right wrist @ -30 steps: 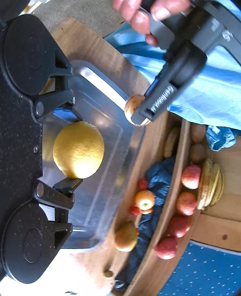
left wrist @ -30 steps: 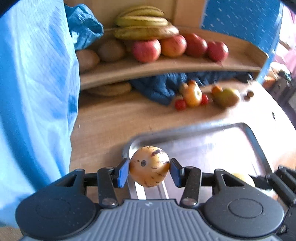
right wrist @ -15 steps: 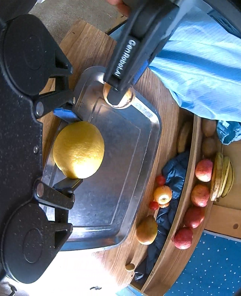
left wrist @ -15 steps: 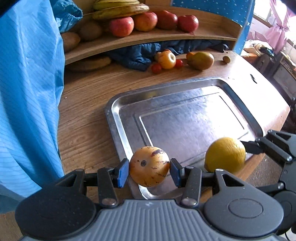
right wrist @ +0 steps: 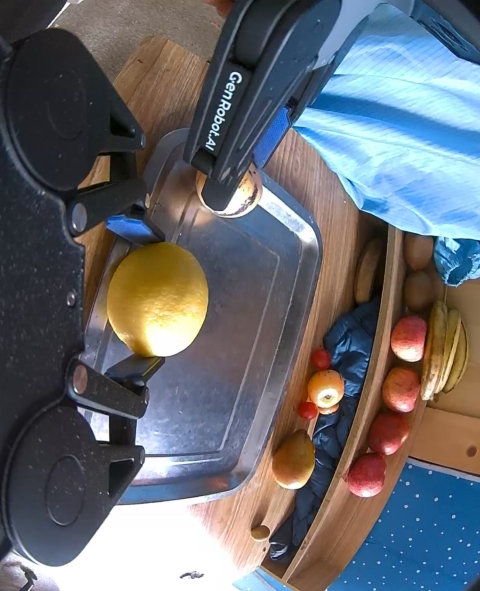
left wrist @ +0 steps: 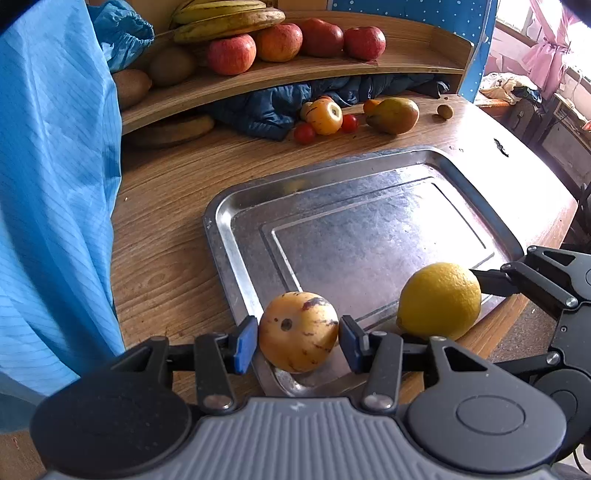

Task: Organize fruits
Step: 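Carry the speckled fruit in left tool while right tool carries the lemon to the tray, then open left tool over the tray while right tool releases the lemon onto it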

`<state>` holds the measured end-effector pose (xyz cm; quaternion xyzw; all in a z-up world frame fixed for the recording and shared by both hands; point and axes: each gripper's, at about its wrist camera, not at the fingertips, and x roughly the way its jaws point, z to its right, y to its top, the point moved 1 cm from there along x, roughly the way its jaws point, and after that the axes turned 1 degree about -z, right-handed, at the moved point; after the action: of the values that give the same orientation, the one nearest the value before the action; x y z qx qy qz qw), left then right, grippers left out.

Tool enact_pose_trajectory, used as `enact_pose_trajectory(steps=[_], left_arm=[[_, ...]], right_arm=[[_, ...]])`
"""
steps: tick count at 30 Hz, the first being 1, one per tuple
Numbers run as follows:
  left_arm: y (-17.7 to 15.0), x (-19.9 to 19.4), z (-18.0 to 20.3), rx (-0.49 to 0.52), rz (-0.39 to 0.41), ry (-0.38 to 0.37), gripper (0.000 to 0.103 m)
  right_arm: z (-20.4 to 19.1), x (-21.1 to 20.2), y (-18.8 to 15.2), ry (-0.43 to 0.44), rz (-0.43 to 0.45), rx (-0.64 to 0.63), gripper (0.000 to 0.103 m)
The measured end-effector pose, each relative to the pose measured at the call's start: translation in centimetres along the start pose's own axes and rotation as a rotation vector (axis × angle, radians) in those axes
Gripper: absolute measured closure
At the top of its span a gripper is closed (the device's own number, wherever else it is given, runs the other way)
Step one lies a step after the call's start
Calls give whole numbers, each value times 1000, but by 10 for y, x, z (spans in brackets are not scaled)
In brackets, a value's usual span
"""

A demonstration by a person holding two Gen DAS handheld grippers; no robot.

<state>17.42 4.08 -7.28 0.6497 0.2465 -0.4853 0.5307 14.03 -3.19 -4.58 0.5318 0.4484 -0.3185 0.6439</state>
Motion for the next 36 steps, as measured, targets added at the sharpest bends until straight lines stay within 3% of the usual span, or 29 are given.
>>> enact_pose_trajectory(steps=[17,23,29,36], left_arm=[[2,1,-1,-19,-18,-4,47],[2,-2,-2,-32,-12,-14,36],[-1,-16,-4,-6,15,-9,18],[-11,-32,-7,69,29,6,6]], right_arm=[[4,1,0,13,0,5,37],[9,-2,1,22,1,20,29],[17,-10,-1,11,-3,44,17],[36,-22,-15,-58,-58,104,5]])
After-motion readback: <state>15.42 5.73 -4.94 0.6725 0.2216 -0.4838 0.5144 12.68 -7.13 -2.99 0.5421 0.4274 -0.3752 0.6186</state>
